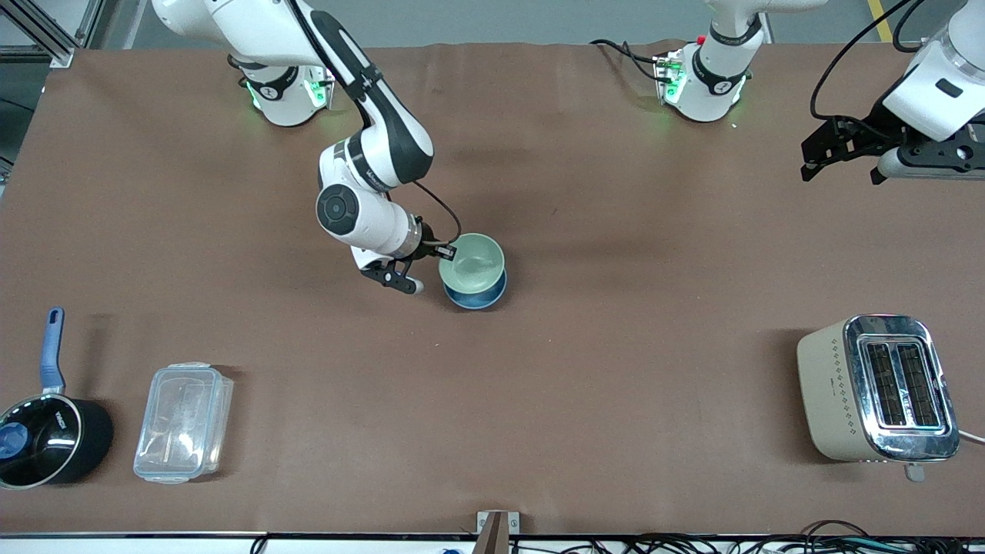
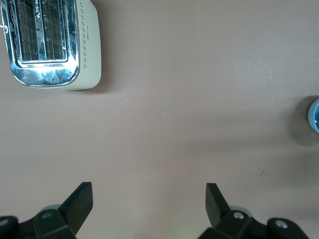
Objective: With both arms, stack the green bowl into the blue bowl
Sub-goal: 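Carry the green bowl with the right gripper over the blue bowl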
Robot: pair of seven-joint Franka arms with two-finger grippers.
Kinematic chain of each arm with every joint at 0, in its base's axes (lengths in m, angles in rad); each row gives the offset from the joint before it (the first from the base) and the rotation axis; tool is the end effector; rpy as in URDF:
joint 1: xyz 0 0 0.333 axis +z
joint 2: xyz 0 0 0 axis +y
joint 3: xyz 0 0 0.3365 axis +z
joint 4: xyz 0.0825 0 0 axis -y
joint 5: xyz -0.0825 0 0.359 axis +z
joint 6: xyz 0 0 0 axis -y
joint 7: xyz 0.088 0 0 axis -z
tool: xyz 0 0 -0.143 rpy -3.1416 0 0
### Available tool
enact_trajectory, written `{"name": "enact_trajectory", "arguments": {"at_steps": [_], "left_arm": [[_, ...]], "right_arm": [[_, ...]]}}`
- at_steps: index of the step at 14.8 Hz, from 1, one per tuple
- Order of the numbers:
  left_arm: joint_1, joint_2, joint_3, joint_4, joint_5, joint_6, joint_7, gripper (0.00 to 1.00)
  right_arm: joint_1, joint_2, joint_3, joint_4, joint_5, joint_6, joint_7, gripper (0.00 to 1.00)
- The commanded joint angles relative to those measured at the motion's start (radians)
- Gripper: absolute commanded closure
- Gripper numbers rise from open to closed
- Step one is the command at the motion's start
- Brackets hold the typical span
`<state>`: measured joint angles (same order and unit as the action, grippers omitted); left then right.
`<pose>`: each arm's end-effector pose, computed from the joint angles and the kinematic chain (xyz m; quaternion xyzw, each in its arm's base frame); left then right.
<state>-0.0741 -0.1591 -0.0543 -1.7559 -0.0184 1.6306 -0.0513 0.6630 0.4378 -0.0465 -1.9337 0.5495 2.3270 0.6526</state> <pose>0.4775 -0.0663 0.6114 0.9991 -0.0379 0.0163 0.0064 0.4859 0.3738 0.2600 -0.9610 0.2059 0.1248 0.1362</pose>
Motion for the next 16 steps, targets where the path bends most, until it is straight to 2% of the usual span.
{"name": "enact_trajectory", "arguments": {"at_steps": [1, 16], "left_arm": [[-0.001, 0.006, 0.005, 0.004, 0.015, 0.015, 0.028, 0.0], [0.02, 0.032, 0.008, 0.006, 0.026, 0.064, 0.03, 0.0]], "right_arm": [[0.018, 0.021, -0.012, 0.004, 0.023, 0.051, 0.002, 0.98], [0.035, 0.064, -0.012, 0.029, 0.03, 0.092, 0.002, 0.98]]}}
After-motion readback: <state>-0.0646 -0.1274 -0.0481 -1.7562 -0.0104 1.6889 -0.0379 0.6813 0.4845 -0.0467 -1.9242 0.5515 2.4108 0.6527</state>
